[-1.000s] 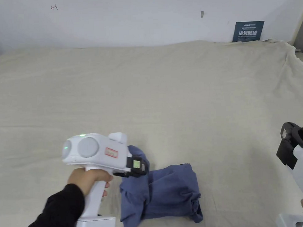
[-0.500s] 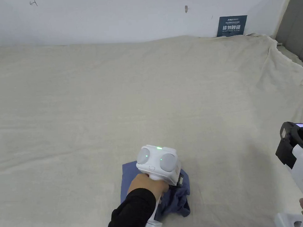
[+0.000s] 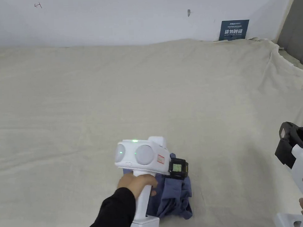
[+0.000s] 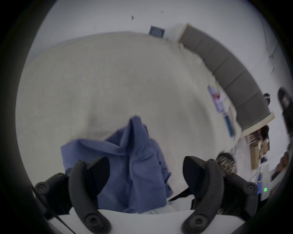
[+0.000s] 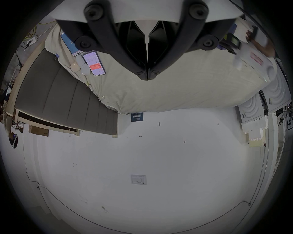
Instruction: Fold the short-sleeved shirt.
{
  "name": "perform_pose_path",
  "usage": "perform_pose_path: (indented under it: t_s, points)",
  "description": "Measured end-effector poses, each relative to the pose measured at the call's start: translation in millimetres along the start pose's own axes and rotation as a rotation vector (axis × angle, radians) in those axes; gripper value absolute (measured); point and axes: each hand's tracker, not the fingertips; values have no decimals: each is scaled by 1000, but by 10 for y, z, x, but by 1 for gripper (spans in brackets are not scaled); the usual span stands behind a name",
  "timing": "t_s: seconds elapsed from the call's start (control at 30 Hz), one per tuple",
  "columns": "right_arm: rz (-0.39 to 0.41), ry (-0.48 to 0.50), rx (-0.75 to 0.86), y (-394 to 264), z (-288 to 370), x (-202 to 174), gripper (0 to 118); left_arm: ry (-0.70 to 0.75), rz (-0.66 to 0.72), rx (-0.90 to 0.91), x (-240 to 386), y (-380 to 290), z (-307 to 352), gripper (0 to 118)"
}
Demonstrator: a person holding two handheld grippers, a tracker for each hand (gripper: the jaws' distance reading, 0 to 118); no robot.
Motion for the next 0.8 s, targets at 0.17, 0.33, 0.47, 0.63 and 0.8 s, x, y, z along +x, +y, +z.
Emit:
perform_pose_path:
  t_s: [0.17, 0.33, 0.47, 0.63, 0.8]
  points:
    - [1, 6, 9, 49, 43, -83, 0, 68, 0, 223, -270, -23, 428, 100]
    - [5, 16, 5, 41, 42, -107, 0, 203, -60, 351, -469, -292, 354, 29]
    - [9, 16, 0, 21, 36, -89, 0, 212, -38, 348, -538, -514, 133, 0]
    - [7, 4, -10, -18, 28, -25, 0, 202, -99, 302, -387, -774, -215, 0]
    - [5, -10, -25, -58, 49, 42, 0, 163, -125, 248, -157, -1003, -636, 0]
